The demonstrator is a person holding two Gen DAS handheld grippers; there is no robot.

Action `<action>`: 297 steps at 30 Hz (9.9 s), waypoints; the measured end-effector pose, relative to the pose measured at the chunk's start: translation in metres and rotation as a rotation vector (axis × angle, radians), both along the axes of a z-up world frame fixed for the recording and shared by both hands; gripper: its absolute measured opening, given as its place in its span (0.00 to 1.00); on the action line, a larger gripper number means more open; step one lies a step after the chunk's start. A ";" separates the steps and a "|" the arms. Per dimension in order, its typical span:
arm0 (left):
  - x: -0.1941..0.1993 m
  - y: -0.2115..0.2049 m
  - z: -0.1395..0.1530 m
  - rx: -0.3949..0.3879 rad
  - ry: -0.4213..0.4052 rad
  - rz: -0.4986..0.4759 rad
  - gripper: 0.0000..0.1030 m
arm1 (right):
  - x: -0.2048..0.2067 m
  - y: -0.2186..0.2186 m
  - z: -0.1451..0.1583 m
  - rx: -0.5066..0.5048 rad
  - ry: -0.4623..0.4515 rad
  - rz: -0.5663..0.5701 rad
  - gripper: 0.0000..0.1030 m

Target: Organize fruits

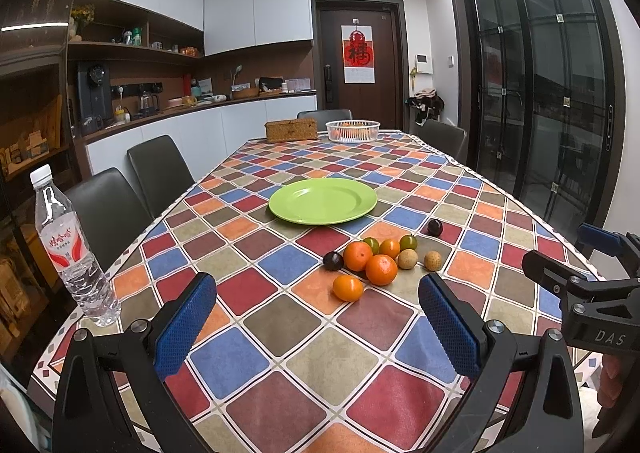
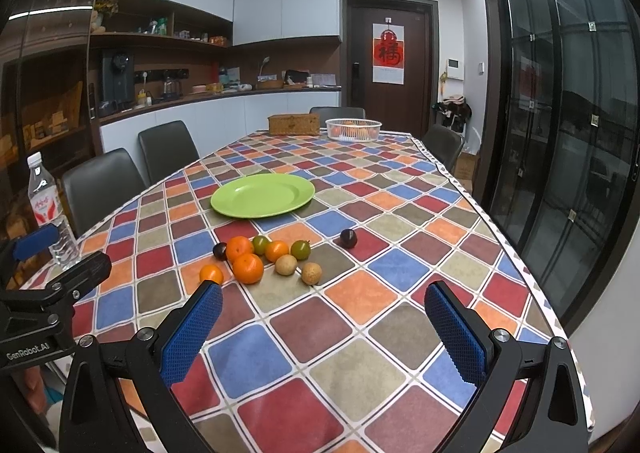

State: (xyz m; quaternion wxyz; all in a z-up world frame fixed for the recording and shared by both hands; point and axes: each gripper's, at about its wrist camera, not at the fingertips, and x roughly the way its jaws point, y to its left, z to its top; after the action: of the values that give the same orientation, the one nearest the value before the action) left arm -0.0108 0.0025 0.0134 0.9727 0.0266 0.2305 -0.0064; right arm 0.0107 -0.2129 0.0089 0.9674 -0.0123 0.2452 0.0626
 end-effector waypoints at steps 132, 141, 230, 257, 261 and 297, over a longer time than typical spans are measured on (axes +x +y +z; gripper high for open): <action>0.340 0.030 -0.061 -0.045 0.490 -0.248 0.35 | 0.348 0.103 -0.057 -0.028 0.496 0.320 0.27; 0.354 0.034 -0.075 -0.026 0.531 -0.221 0.35 | 0.365 0.107 -0.065 0.005 0.530 0.307 0.27; 0.180 -0.051 -0.095 -0.075 0.429 -0.287 0.48 | 0.210 0.041 -0.095 -0.122 0.430 0.551 0.34; 0.195 -0.058 -0.101 -0.085 0.464 -0.235 0.38 | 0.210 0.017 -0.092 -0.026 0.418 0.466 0.30; 0.186 -0.057 -0.093 -0.086 0.441 -0.245 0.38 | 0.206 0.015 -0.088 -0.005 0.410 0.453 0.30; 0.196 -0.008 -0.016 -0.066 0.247 -0.252 0.38 | 0.212 0.049 -0.014 0.035 0.236 0.363 0.30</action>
State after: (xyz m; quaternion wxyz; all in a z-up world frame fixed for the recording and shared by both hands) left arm 0.1851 -0.0054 -0.0030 0.9289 0.0225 0.3425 -0.1389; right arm 0.2227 -0.1637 -0.0055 0.9048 -0.0318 0.3494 0.2412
